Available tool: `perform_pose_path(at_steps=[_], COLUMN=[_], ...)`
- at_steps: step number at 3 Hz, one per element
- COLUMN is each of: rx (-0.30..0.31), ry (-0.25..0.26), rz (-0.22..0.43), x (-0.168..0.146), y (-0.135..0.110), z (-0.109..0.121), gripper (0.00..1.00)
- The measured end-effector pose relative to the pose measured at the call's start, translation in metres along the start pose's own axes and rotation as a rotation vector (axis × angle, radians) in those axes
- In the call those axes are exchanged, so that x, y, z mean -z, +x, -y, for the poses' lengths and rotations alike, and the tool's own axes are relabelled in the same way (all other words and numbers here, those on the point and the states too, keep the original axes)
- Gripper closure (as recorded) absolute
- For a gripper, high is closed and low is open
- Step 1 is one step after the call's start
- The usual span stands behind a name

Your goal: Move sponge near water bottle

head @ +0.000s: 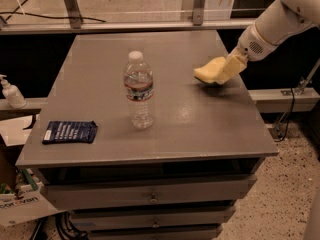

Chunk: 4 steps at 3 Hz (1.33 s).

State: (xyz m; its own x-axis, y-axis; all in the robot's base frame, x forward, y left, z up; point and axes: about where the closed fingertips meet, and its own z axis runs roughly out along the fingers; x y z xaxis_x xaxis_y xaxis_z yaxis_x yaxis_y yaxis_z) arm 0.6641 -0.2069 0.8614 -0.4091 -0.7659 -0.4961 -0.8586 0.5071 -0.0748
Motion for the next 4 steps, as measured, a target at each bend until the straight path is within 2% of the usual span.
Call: perform_pose_path(at_steps=[2, 3, 4], rx=[0.08, 0.113, 0.154], ry=[-0.027, -0.043, -0.081], rz=[0.001, 0.021, 0.074], x=[0.011, 0.011, 0.015], y=[0.02, 0.023, 0.018], z=[-0.058, -0.089, -0.123], gripper=[1.0, 1.0, 1.0])
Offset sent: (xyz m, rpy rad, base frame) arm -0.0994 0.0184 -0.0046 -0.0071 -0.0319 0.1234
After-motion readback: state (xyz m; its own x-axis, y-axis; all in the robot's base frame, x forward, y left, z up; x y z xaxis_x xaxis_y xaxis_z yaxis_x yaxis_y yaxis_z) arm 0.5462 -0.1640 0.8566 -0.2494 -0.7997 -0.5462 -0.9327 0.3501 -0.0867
